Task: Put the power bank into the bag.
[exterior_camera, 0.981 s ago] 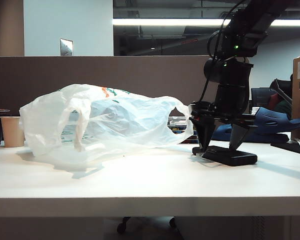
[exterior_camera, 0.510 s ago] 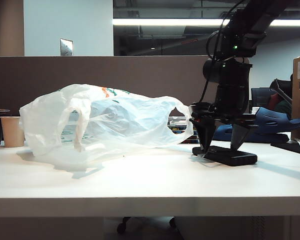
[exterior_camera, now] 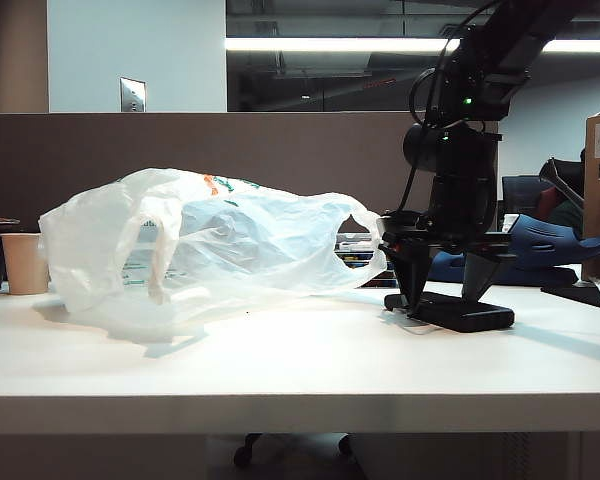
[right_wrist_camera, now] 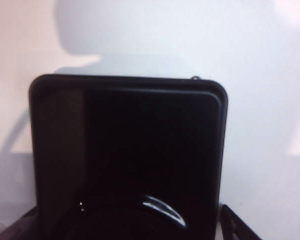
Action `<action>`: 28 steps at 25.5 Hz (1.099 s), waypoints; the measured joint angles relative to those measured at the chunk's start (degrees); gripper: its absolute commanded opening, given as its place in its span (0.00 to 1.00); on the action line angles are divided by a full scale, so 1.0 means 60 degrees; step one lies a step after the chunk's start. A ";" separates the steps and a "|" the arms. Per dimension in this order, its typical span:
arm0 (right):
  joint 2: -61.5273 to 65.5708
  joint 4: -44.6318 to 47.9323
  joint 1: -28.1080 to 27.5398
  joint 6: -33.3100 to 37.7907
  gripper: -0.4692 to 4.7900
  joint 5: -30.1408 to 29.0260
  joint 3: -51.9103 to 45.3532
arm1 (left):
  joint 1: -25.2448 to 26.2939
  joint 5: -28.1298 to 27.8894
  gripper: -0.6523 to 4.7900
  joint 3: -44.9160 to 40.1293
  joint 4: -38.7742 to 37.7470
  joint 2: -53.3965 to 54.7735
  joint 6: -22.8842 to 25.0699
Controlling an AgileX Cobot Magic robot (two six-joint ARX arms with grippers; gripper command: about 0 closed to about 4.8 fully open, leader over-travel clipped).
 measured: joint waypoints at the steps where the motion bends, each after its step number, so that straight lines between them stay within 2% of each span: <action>1: 0.0000 -0.0004 0.0000 0.0000 0.85 0.0000 0.0000 | 0.0000 0.0000 0.16 0.0000 0.0004 0.0000 0.0000; 3: 0.0000 -0.0015 0.0000 0.0007 0.66 0.0022 0.0004 | 0.0000 0.0000 0.16 0.0000 0.0000 0.0004 0.0000; 7: -0.0004 -0.0080 0.0000 0.0029 0.58 -0.0007 0.0033 | 0.0000 0.0000 0.16 0.0000 0.0004 0.0000 0.0000; 8: -0.0004 -0.0080 0.0000 0.0029 0.54 -0.0007 0.0033 | 0.0000 0.0000 0.16 0.0000 0.0004 0.0000 0.0000; 9: -0.0004 -0.0080 0.0000 0.0029 0.46 -0.0007 0.0033 | 0.0000 0.0000 0.16 0.0000 0.0004 0.0000 0.0000; 11: -0.0004 -0.0087 0.0000 0.0029 0.40 -0.0007 0.0036 | 0.0000 0.0000 0.16 0.0000 0.0007 0.0000 0.0000; 18: -0.0004 -0.0179 0.0000 0.0029 0.41 -0.0007 0.0058 | 0.0000 0.0000 0.18 0.0000 0.0259 0.0000 0.0000; 22: -0.0047 -0.0244 0.0000 0.0025 0.41 -0.0011 0.0055 | 0.0000 0.0000 0.34 0.0000 0.0262 0.0004 0.0000; 28: -0.0339 -0.0627 0.0000 0.0025 0.41 -0.0011 -0.0022 | 0.0000 -0.0007 0.35 0.0000 0.0291 0.0004 0.0004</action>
